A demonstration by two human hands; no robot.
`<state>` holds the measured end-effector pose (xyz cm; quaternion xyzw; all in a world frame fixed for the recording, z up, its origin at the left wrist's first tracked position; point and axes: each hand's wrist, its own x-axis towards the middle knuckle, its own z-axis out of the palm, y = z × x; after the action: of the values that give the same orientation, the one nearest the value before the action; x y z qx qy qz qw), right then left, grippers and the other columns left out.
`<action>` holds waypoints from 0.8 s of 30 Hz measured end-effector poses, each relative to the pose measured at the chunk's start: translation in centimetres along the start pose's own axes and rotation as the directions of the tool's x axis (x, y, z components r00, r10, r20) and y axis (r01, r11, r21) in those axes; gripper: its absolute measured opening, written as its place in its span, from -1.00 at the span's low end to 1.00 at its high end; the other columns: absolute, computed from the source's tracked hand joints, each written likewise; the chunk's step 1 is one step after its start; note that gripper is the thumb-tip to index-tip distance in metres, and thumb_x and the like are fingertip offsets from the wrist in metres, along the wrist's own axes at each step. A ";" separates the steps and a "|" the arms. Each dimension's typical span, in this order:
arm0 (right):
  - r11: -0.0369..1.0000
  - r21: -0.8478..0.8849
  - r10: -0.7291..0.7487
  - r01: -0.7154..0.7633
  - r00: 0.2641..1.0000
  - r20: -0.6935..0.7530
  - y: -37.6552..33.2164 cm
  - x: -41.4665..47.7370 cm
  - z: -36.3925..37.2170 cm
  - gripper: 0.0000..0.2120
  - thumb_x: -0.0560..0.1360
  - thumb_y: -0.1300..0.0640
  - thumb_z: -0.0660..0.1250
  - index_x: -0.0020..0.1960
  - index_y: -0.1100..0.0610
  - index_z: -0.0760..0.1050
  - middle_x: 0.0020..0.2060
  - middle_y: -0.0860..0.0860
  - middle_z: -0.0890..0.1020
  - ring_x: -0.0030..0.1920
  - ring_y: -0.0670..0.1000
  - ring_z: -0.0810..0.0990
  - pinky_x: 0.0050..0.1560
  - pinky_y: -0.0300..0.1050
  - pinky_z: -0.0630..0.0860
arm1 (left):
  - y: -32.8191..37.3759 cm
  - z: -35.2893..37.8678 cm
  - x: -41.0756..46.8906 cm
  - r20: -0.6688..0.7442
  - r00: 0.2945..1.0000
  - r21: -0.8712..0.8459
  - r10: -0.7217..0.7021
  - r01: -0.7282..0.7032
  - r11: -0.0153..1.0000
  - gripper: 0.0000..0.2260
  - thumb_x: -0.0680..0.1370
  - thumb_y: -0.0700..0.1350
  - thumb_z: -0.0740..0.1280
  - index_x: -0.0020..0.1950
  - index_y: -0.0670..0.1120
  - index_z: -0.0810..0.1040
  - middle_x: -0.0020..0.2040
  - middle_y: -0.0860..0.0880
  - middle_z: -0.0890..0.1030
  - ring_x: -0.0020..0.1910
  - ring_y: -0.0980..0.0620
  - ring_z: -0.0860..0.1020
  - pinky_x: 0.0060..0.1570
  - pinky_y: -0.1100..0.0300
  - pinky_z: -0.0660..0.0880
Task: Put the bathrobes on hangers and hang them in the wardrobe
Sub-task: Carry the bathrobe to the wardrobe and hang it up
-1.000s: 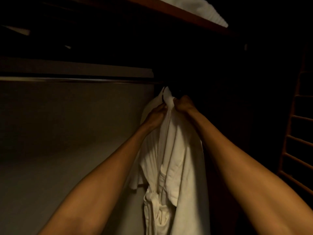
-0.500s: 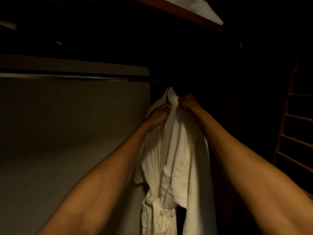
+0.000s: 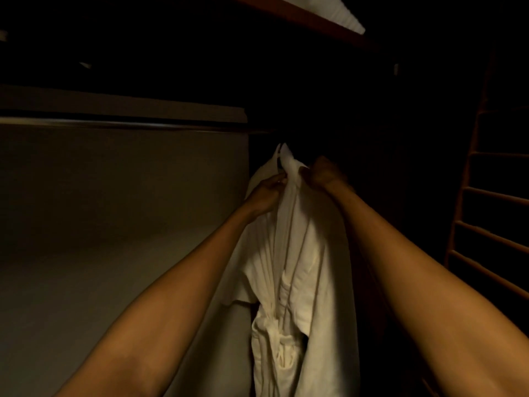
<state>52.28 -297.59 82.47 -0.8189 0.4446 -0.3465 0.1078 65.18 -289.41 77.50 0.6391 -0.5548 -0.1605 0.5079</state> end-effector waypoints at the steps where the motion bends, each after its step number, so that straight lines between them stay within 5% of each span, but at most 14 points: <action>1: 1.000 -0.005 0.003 -0.003 1.000 -0.011 0.0 -0.2 -0.1 -0.51 0.60 -0.08 0.20 0.43 0.17 0.32 0.34 0.18 0.45 0.30 0.20 0.46 0.22 0.03 0.43 | -0.3 -0.2 0.1 -0.023 1.000 0.019 0.005 -0.004 1.000 -0.59 0.65 0.09 0.16 0.51 0.13 0.32 0.45 0.03 0.43 0.34 -0.01 0.47 0.33 0.05 0.42; 4: 1.000 0.023 -0.018 0.020 0.996 -0.086 -0.6 -1.5 0.0 -0.52 0.58 -0.04 0.25 0.42 0.16 0.34 0.30 0.17 0.48 0.28 0.21 0.47 0.22 0.07 0.47 | -0.5 -1.1 -0.9 -0.096 0.995 0.081 0.020 -0.012 0.997 -0.63 0.63 0.00 0.22 0.44 0.00 0.43 0.39 -0.07 0.49 0.31 -0.08 0.50 0.33 -0.04 0.45; 7: 0.992 0.095 -0.065 0.084 0.979 -0.191 -1.9 -3.6 0.4 -0.44 0.52 -0.05 0.29 0.44 0.17 0.29 0.31 0.18 0.47 0.31 0.24 0.44 0.27 0.18 0.43 | -0.4 -2.6 -3.3 -0.139 0.990 0.110 0.026 -0.010 0.994 -0.69 0.63 -0.10 0.24 0.38 -0.05 0.48 0.32 -0.06 0.52 0.24 -0.06 0.52 0.26 0.08 0.47; 11: 0.973 0.174 -0.104 0.149 0.964 -0.245 -4.0 -7.5 0.6 -0.46 0.50 -0.02 0.31 0.39 0.19 0.32 0.28 0.18 0.49 0.29 0.24 0.46 0.24 0.11 0.45 | -1.6 -5.1 -7.7 -0.230 0.973 0.157 0.027 0.009 0.988 -0.74 0.57 -0.12 0.27 0.24 -0.05 0.58 0.22 -0.05 0.61 0.18 -0.06 0.58 0.19 0.11 0.51; 14: 0.940 0.288 -0.140 0.182 0.977 -0.161 -5.5 -10.3 0.4 -0.45 0.51 0.08 0.28 0.47 0.16 0.27 0.25 0.14 0.53 0.23 0.18 0.53 0.07 -0.17 0.41 | -1.6 -6.4 -12.1 -0.280 0.960 0.172 0.016 0.034 0.984 -0.88 0.58 -0.19 0.28 0.05 -0.03 0.56 0.04 -0.17 0.66 -0.18 -0.05 0.63 -0.23 0.23 0.55; 16: 0.925 0.340 -0.159 0.168 0.986 -0.055 -6.6 -12.6 0.1 -0.49 0.51 0.10 0.26 0.43 0.15 0.31 0.21 0.12 0.55 0.19 0.17 0.55 0.00 -0.17 0.39 | -0.9 -7.2 -16.0 -0.310 0.951 0.209 -0.003 0.071 0.975 -0.91 0.62 -0.19 0.26 0.08 -0.10 0.54 -0.04 -0.21 0.66 -0.35 0.03 0.56 -0.45 0.36 0.43; 24: 0.867 0.469 -0.275 0.171 0.947 0.164 -10.7 -23.9 0.8 -0.85 0.43 0.00 0.37 -0.02 -0.02 0.50 0.14 0.09 0.61 0.18 0.14 0.56 0.18 -0.09 0.47 | 1.5 -9.5 -33.1 -0.493 0.870 0.349 -0.021 0.219 0.911 -0.85 0.62 -0.13 0.27 0.11 -0.07 0.61 -0.19 -0.05 0.71 -0.40 -0.01 0.63 -0.42 0.33 0.45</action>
<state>51.11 -272.35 75.76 -0.8517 0.2393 -0.3549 0.3024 60.67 -255.86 71.03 0.7814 -0.3911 0.0854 0.4787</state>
